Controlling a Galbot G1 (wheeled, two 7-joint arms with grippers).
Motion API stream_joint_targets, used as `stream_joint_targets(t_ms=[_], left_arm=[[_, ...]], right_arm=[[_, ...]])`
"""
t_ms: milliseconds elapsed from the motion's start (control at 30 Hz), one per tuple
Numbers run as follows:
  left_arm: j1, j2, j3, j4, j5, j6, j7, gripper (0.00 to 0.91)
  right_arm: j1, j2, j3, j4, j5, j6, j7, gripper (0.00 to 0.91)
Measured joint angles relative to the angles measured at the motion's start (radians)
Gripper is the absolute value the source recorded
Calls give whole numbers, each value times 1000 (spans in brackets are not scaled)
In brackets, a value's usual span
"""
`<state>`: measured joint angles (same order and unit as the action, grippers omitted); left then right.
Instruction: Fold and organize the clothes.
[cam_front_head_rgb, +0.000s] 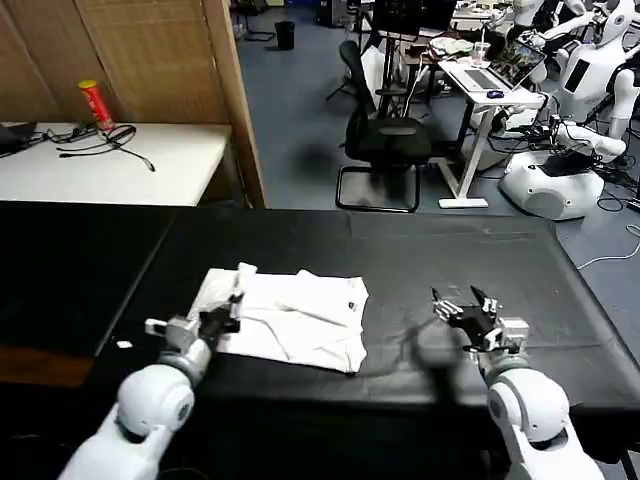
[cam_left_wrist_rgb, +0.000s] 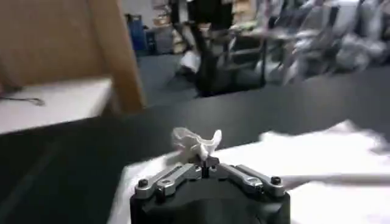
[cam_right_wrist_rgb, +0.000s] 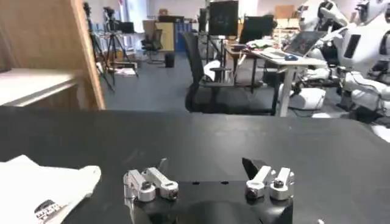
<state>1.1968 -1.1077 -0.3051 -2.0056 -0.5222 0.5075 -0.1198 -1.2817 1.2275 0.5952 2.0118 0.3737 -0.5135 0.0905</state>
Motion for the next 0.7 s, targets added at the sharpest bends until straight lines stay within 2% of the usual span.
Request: stream_joint_targets(t_ms=[133, 700], left_arm=[[-13, -55, 36, -24, -68, 7, -1, 0], [-28, -206, 104, 32, -65, -38, 28, 0]], right_arm=[[-3, 0, 5, 0, 0, 0, -1, 878], [9, -3, -27, -10, -4, 1, -14, 878]])
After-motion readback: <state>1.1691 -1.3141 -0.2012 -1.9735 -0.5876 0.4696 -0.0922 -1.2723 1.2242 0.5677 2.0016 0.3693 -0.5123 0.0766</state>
